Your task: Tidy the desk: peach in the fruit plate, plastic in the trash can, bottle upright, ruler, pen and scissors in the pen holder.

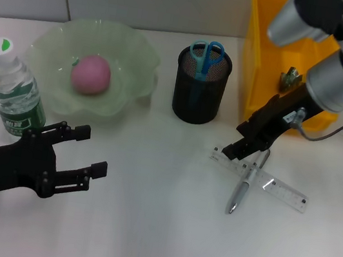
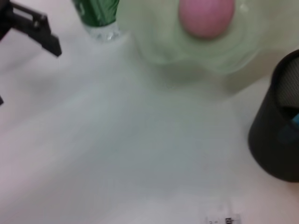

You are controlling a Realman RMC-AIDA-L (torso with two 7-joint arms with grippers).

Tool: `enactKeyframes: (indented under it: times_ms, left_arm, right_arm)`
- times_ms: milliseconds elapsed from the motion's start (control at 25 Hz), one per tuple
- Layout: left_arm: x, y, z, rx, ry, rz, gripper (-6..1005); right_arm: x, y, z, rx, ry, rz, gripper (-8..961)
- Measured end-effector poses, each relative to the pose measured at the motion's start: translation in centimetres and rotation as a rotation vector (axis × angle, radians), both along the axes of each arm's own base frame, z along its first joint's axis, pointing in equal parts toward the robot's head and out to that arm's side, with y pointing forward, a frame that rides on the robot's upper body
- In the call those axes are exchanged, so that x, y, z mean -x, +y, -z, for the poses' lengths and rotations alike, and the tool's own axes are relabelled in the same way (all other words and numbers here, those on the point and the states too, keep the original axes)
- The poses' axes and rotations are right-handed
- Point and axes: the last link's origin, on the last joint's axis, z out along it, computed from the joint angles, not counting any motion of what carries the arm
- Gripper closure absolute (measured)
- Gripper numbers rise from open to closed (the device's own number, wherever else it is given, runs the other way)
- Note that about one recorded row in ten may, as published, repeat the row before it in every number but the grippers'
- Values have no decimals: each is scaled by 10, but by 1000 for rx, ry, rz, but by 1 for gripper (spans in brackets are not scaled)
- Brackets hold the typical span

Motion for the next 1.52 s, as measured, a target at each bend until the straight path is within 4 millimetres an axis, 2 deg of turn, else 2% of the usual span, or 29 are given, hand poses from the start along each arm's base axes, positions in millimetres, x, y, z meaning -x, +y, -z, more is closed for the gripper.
enactKeyframes:
  times_ms: [920, 1520]
  left_arm:
    - [1, 0, -2, -7, 6, 1, 186]
    - [1, 1, -3, -11, 9, 0, 186]
  right_arm:
    - [-17, 5, 41, -8, -136, -53, 337]
    - [-19, 5, 53, -3, -154, -75, 339]
